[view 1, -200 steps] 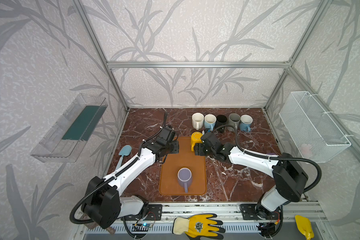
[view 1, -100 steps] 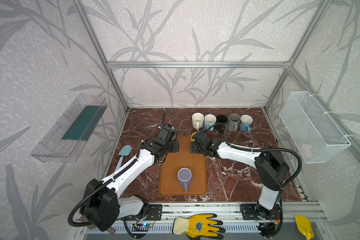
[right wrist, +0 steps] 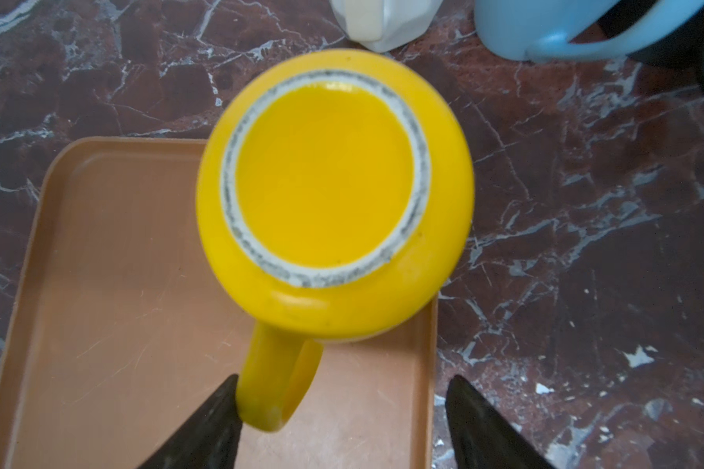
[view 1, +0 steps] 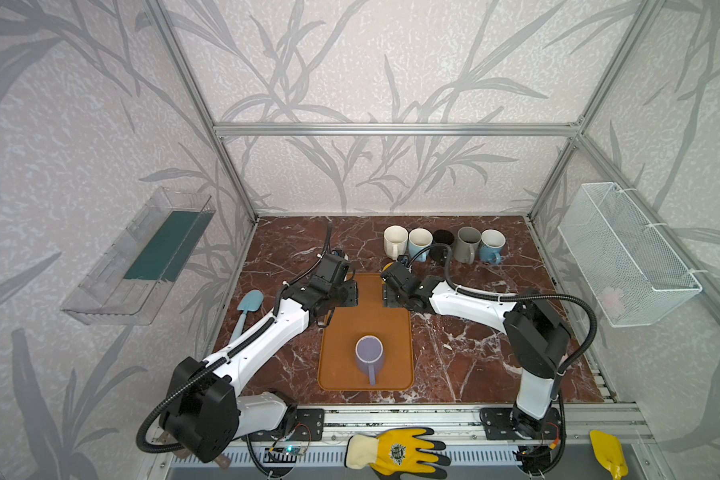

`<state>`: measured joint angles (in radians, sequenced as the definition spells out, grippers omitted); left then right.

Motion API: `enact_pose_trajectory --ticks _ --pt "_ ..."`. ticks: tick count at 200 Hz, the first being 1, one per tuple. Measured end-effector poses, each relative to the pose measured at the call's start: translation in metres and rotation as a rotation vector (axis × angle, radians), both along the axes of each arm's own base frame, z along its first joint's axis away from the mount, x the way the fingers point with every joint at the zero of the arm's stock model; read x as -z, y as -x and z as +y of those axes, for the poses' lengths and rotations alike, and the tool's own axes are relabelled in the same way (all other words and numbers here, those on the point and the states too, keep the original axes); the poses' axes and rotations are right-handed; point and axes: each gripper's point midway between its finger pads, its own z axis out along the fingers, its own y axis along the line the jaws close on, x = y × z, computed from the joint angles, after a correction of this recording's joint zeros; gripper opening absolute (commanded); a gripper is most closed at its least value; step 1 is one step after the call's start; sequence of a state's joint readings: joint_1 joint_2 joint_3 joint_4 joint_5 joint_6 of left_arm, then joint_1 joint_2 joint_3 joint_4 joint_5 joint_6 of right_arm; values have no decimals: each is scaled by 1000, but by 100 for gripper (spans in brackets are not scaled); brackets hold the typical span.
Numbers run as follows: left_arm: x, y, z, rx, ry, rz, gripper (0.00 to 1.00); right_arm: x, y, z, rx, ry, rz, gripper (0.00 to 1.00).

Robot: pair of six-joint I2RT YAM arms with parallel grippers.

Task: Turn the mug right side up
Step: 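Lower the right gripper onto the yellow mug's base while the left gripper hovers nearby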

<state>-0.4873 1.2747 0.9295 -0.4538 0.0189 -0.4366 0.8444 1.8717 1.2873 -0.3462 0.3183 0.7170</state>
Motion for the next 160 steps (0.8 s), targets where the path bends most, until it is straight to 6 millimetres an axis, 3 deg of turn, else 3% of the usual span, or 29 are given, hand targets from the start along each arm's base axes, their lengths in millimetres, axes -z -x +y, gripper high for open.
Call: enact_pose_trajectory --ticks 56,109,160 --pt "-2 2 0 1 5 -5 38 4 2 -12 -17 56 8 67" --pt "-6 2 1 0 13 -16 38 6 0 -38 -42 97 37 59" --pt "-6 2 1 0 14 -16 38 -8 1 -37 -197 75 72 57"
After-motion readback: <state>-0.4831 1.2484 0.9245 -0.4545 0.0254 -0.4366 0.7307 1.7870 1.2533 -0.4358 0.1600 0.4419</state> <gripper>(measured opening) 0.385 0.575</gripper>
